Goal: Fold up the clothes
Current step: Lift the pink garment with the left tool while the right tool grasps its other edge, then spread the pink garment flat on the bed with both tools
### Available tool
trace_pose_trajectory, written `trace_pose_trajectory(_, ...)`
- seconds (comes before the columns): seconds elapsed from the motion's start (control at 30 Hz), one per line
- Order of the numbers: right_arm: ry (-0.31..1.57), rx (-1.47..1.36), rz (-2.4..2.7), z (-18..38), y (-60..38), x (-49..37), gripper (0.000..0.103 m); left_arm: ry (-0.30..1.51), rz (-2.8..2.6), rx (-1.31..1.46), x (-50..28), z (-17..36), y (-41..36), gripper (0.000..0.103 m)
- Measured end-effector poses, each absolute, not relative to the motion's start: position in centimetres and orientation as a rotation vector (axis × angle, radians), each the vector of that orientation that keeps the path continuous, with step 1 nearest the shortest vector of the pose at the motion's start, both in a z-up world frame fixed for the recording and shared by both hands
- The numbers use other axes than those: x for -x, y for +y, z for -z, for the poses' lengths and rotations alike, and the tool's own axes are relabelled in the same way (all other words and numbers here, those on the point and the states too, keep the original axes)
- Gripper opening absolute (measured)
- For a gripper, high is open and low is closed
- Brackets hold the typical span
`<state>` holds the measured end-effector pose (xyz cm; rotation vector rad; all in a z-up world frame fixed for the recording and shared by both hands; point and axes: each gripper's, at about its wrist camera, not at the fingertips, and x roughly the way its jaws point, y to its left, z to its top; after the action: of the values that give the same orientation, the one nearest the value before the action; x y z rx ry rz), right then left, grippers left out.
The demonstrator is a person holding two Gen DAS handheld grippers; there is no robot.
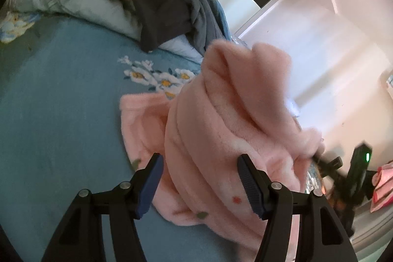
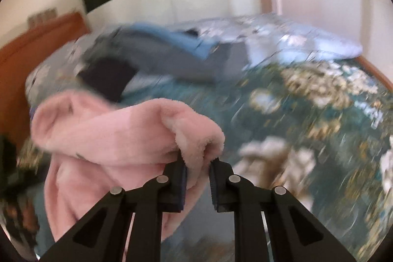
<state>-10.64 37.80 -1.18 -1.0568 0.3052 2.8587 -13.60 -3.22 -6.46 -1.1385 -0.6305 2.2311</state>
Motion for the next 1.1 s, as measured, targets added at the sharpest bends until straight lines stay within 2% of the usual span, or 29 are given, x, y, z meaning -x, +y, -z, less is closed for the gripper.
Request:
trace_pose_trajectory(0.2,0.150,0.763,-2.700,-5.8,44.2,11.8,0.015,-0.605,-2.228,1.114,14.5,5.4,-1.6,0.067)
trace_pose_trajectory(0.3,0.164,0.622,-2.600,-9.3,48.5,10.6,0.015,-0.555,-2.250,1.109,14.6,5.7,-0.2,0.068)
trace_pose_trajectory(0.43,0.109,0.607,-2.427,-10.2,54.1,9.8,0.015,-0.580,-2.237,1.155,13.5,6.7,0.8,0.068)
trace_pose_trajectory(0.53,0.117,0.673,-2.340,-9.0,59.0,9.8,0.015,-0.561,-2.242,1.176,13.9,6.7,2.2,0.068)
trace_pose_trajectory(0.67,0.173,0.814,-2.218,-4.5,65.4,10.5,0.015,-0.497,-2.252,1.175,15.3,5.8,5.1,0.068)
trace_pose_trajectory(0.83,0.246,0.961,-2.227,0.4,68.0,10.2,0.016,-0.402,-2.185,1.134,19.0,3.4,11.6,0.069)
trace_pose_trajectory(0.9,0.226,0.978,-2.259,1.1,67.4,9.9,0.023,-0.369,-2.133,1.168,20.9,3.2,15.3,0.069)
trace_pose_trajectory(0.97,0.193,0.967,-2.287,1.1,66.8,9.1,0.046,-0.347,-2.094,1.178,21.6,3.0,18.6,0.069)
trace_pose_trajectory(1.03,0.167,0.937,-2.295,0.7,66.1,8.0,0.054,-0.318,-2.064,1.186,22.2,2.8,22.4,0.069)
trace_pose_trajectory(1.1,0.164,0.907,-2.311,0.3,65.5,6.6,0.055,-0.275,-2.017,1.205,22.7,3.1,26.7,0.069)
